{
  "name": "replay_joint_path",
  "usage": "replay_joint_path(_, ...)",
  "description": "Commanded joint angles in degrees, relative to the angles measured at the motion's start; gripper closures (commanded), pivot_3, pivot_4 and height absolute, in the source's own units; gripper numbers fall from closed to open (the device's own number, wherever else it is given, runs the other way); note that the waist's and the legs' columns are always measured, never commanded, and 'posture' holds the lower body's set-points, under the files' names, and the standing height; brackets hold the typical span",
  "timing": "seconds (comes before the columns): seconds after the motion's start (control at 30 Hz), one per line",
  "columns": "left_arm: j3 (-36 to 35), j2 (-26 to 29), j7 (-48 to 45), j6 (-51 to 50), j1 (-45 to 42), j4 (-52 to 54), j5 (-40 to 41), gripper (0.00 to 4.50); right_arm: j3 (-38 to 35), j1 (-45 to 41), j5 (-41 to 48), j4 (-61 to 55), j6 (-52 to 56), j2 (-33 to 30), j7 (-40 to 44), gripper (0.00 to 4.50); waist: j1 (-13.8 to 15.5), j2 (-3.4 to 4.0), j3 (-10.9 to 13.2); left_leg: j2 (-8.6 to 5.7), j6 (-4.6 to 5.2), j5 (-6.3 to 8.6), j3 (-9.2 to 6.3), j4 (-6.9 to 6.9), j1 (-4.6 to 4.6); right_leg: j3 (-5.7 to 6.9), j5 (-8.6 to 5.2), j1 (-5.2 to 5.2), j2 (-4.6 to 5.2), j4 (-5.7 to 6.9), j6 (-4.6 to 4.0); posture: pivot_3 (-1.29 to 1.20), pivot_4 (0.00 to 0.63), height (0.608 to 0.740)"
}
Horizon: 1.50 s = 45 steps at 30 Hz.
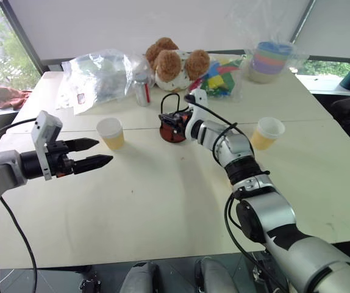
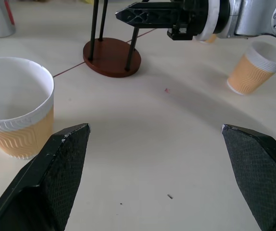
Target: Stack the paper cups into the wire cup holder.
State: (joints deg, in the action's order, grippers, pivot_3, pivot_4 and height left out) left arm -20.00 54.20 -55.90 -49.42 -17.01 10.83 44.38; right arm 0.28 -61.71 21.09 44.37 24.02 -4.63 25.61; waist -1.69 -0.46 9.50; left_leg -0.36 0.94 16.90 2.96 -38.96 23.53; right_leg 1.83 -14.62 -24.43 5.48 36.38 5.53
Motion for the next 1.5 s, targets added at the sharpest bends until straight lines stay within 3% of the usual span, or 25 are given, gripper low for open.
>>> replay_joint_path(0.03,-1.5,-0.1,0.5,1.5,-0.3,1.2,0.1,0.0,-1.1,-2.3,-1.1,-0.3,-2.2,0.7,1.7,4.45,-0.6,0.01,0.0,0.0,0.0,0.0,0.0,-0.01,0.0,0.0,0.0,0.0,0.01,0.0,0.0,0.0,0.15,0.74)
replay_joint_path(0.23,0.0,0.1,-0.2,2.7,-1.5,0.4,-0.2,0.0,5.5,2.6,-5.9,-11.8,-7.9,-3.1,14.2,4.45,-1.5,-0.01,0.0,0.03,-0.14,-0.07,-0.01,0.19,-0.06,0.0,0.0,-0.07,-0.01,0.16,0.0,0.0,0.15,0.74)
replay_joint_path(0.4,0.6,1.5,-2.2,2.4,-2.9,0.3,0.1,0.0,10.8,13.4,-2.9,-37.4,1.9,-11.8,24.9,4.45,-0.6,-0.01,0.0,-0.01,-0.13,-0.06,0.0,0.2,-0.04,0.01,0.0,-0.24,0.04,0.51,0.0,0.0,0.15,0.74)
replay_joint_path(0.6,1.2,2.0,-3.5,1.7,-3.5,0.9,0.8,0.0,14.3,23.6,0.9,-56.6,11.0,-16.4,27.3,4.45,-0.6,-0.03,0.0,-0.03,0.18,0.11,-0.05,-0.01,-0.04,0.0,0.0,-0.16,0.06,0.54,0.0,0.0,0.15,0.74)
replay_joint_path(0.97,3.8,0.8,-3.9,2.0,-4.4,0.9,0.2,0.0,17.2,25.5,-0.6,-57.1,12.0,-18.8,28.8,4.45,-0.1,-0.05,0.0,-0.02,0.2,0.11,-0.09,-0.14,-0.17,0.0,-0.01,-0.1,0.07,0.59,-0.02,0.0,0.15,0.74)
replay_joint_path(1.07,4.2,0.8,-4.1,1.9,-4.7,0.8,0.3,0.0,17.8,25.7,-1.0,-56.9,11.8,-19.3,29.5,3.42,0.1,-0.05,0.0,-0.02,0.19,0.11,-0.09,-0.13,-0.17,0.01,-0.01,-0.11,0.06,0.58,-0.02,0.0,0.15,0.74)
replay_joint_path(1.3,5.9,0.8,-4.8,1.8,-6.4,0.6,0.5,0.0,16.1,26.4,-0.5,-59.3,13.4,-22.4,30.7,0.03,1.0,-0.07,0.0,-0.02,0.21,0.12,-0.06,-0.15,-0.16,0.01,-0.01,-0.09,0.06,0.56,-0.02,0.0,0.15,0.74)
replay_joint_path(1.5,8.7,0.7,-6.9,2.2,-9.2,-0.7,-0.2,0.0,11.9,31.3,3.8,-68.6,20.1,-29.1,30.6,0.03,1.1,-0.1,0.0,-0.03,0.28,0.15,-0.06,-0.18,-0.14,0.02,-0.01,-0.05,0.06,0.49,-0.02,0.0,0.15,0.74)
